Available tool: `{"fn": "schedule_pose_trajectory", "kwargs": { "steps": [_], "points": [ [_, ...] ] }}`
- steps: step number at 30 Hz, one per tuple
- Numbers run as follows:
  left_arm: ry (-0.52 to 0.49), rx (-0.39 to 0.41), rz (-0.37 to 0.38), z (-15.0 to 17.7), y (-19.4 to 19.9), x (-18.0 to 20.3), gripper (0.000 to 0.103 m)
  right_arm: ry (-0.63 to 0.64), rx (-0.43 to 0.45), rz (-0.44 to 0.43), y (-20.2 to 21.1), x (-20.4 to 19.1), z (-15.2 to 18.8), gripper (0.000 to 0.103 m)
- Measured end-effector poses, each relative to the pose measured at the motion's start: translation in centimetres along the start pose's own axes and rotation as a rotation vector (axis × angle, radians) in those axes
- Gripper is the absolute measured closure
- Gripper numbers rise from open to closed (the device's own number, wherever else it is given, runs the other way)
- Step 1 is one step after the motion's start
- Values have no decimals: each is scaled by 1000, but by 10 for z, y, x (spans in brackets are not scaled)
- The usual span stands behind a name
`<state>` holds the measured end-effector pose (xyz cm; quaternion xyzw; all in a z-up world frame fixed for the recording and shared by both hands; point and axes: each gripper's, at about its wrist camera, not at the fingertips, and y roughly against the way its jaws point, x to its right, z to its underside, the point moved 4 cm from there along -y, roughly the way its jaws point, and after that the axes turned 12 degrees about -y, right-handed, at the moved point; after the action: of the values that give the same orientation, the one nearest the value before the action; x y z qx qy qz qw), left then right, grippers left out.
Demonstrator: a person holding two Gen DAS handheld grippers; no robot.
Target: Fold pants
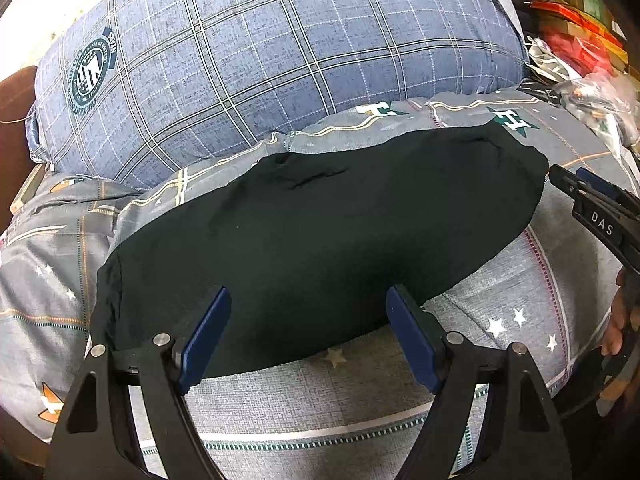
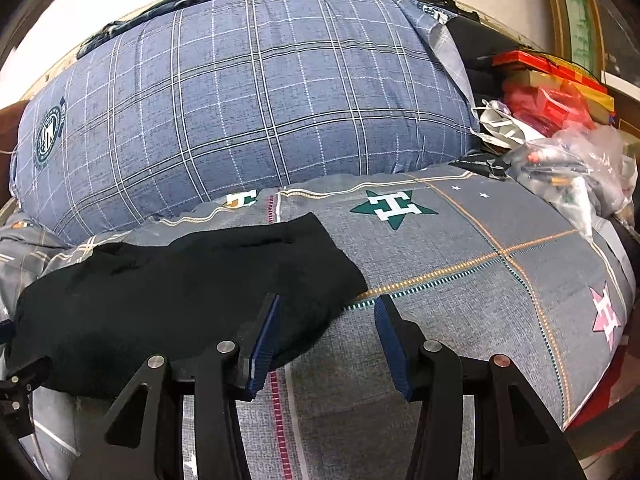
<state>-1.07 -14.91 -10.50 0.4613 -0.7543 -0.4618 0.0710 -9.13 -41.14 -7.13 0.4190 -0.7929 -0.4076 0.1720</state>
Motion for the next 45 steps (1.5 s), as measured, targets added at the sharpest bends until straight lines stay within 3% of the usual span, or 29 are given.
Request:
{"fn": "schedule_pose_trajectory", "kwargs": {
  "steps": [8, 20, 32, 40, 45],
  "points": [
    [-5, 10, -4, -1, 2, 0, 23, 28, 3, 18, -2, -4, 2, 53],
    [20, 7, -46, 6, 4, -16, 23, 194, 29, 20, 1, -34, 15, 49],
    [21, 0, -50, 8, 2, -18, 23, 216, 21, 24, -1, -38, 17, 48],
    [18, -6, -48, 11, -2, -14, 23, 142, -77, -7, -13, -27, 19, 48],
    [27, -12, -51, 13, -4, -17, 23, 164, -128, -25, -18, -32, 27, 48]
  ]
}}
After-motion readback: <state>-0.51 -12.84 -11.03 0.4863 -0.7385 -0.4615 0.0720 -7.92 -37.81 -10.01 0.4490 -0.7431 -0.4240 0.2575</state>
